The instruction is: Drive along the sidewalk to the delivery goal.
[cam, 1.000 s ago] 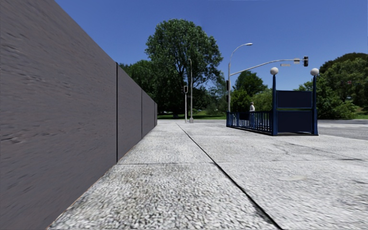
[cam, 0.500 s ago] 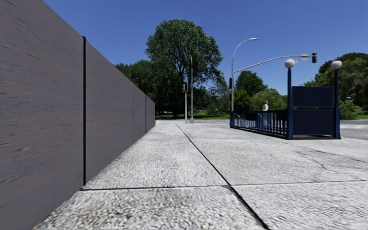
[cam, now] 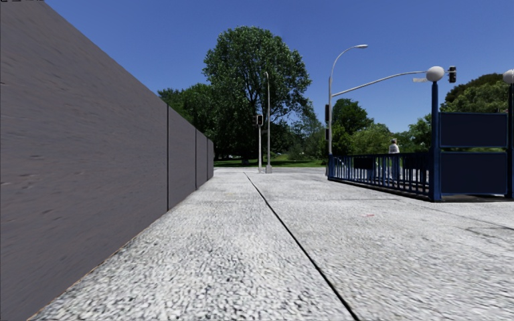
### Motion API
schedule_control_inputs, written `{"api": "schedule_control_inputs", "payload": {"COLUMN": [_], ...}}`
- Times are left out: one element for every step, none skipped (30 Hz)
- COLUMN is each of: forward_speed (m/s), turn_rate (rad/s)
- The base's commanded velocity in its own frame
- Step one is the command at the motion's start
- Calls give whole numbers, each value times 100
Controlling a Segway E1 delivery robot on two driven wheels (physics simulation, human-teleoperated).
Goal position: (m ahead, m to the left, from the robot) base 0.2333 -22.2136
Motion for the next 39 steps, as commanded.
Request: {"api": "schedule_control_inputs", "payload": {"forward_speed": [200,200,200,200,200,200,200,200,200,200,200,200,200,200,200,200,200,200,200,200,200,200,200,200,200,200,200,200,200,200,200,200,200,200,200,200,200,200,200], "turn_rate": [0,0,0,0,0,0,0,0,0,0,0,0,0,0,0,0,0,0,0,0,0,0,0,0,0,0,0,0,0,0,0,0,0,0,0,0,0,0,0]}}
